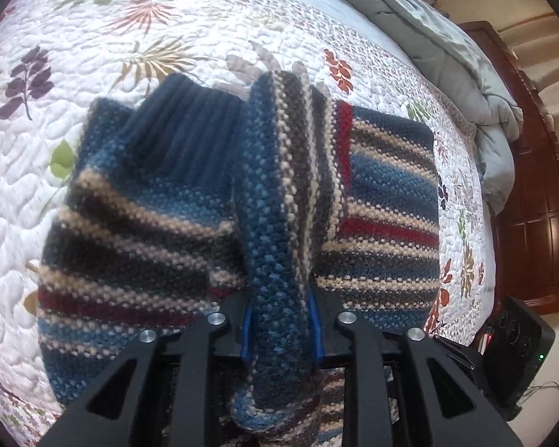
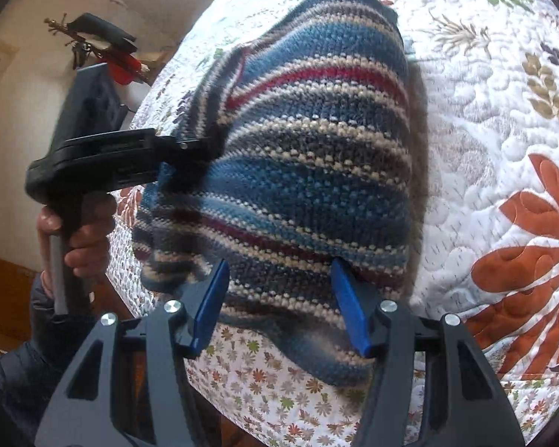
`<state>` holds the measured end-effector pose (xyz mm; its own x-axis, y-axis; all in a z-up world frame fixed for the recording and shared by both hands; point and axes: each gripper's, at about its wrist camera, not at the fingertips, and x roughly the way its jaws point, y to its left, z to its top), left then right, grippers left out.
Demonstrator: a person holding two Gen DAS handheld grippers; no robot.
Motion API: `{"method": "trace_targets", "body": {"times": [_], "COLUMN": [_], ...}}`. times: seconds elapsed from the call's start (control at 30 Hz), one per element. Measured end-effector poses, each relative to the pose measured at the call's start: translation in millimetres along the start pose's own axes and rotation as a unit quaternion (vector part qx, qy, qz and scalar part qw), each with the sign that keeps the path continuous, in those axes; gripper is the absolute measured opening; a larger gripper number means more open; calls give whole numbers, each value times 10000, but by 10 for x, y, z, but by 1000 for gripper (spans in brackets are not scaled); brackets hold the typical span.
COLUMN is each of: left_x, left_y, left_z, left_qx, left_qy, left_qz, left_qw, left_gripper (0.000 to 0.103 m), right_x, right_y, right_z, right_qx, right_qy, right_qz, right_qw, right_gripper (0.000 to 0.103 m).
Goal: Fold small clothes
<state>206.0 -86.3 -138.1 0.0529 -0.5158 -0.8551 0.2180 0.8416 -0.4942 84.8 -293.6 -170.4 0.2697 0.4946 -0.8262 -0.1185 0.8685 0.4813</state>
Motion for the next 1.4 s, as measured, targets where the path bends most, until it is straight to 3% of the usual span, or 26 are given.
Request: {"method": "trace_targets", "body": {"times": [0.03, 0.13, 0.2, 0.27, 0.47, 0.83, 1.0, 1.13, 1.27, 1.4], "left_x": [-49, -281, -422, -505, -427, -206, -129, -100, -156, -287], "left_y": [-13, -49, -14, 87, 190, 126, 2, -66, -113, -153], "left_z": [-11, -101, -192, -311, -549, -463, -417, -376, -378, -413], "left_qx": [67, 189, 208, 77, -101, -180, -69, -15, 20, 2], "left_qy": [-18, -224, -311, -275, 96, 273, 265, 233, 81, -189], "left_qz": [42, 260, 353, 357, 79, -270, -31, 299, 419, 296], "left_qw": [10000, 9992, 9987, 9990, 9999, 9991, 9996, 9993, 9991, 9994], "left_gripper": [32, 54, 76, 77, 77, 77, 75, 61, 35, 30], "right_x": [-16, -151, -250, -346, -391, -333, -307, -329, -343, -393], "right_y": [19, 76, 80, 66, 59, 71, 86, 124, 132, 99], "right_z": [3, -9, -38, -96, -196, -193, -186, -191, -191, -201], "right_qx": [-30, -73, -70, -43, -87, -117, -189, -272, -275, -201], "right_qy": [13, -122, -242, -348, -397, -329, -301, -337, -356, -415], "right_qz": [-26, 68, 156, 258, 153, 86, 15, -100, -271, -247], "right_qw": [10000, 9999, 9996, 9991, 9991, 9994, 9994, 9990, 9986, 9986], "right_gripper": [58, 60, 62, 63, 63, 64, 64, 65, 65, 67]}}
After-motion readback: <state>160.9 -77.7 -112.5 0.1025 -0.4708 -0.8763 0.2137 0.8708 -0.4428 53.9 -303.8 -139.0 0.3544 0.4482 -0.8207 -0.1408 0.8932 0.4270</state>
